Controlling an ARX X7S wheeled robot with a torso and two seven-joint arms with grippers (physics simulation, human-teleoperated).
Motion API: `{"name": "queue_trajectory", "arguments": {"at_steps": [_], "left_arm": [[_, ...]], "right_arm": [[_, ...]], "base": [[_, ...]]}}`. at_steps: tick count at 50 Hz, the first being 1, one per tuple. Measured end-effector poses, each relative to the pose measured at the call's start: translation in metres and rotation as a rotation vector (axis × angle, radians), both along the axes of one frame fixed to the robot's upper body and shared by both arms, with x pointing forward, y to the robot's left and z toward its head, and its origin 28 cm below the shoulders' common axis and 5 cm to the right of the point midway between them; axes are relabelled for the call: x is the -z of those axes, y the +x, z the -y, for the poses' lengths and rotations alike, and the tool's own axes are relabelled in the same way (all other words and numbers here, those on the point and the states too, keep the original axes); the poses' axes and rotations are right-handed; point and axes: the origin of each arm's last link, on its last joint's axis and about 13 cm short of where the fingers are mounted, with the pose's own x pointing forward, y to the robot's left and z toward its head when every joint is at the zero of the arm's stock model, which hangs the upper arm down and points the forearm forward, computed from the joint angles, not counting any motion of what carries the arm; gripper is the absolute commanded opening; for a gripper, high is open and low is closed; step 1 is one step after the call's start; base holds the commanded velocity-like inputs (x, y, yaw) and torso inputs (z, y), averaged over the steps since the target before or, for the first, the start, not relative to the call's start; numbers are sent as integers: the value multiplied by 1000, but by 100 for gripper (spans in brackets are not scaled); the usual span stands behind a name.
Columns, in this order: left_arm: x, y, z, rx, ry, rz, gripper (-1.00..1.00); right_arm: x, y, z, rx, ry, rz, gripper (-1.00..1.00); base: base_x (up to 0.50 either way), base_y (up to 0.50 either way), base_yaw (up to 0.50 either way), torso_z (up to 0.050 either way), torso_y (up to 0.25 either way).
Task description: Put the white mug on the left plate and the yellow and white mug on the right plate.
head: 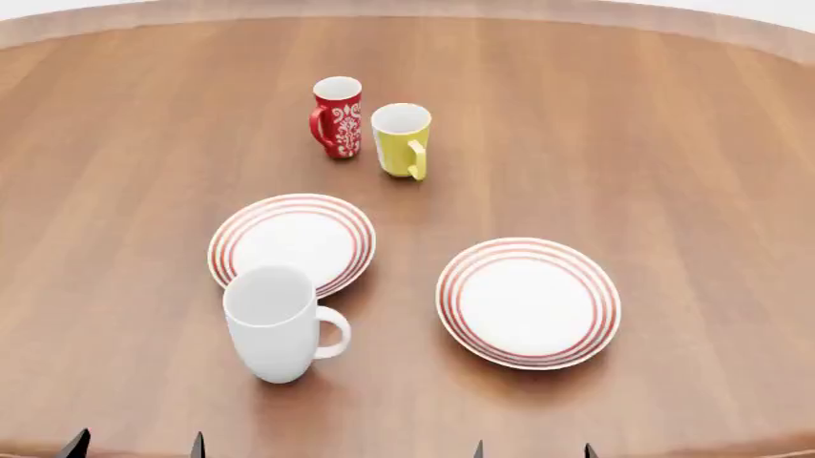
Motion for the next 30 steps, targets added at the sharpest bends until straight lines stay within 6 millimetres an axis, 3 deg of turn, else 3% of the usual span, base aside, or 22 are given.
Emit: {"name": "queue_trajectory", "arguments": {"at_steps": [6,16,30], "left_arm": [[0,1,-1,-5,9,3,100],[-20,16,-10,-38,33,27,100],[-30,21,-13,-39,41,32,100]], "right_arm": [[-1,0,-1,0,4,6,100],[-6,10,-4,-12,-16,-24,100],[-11,14,-6,-20,-28,-30,100]], "base": [[0,0,0,0,0],[0,0,0,0,0],[0,0,0,0,0]]}}
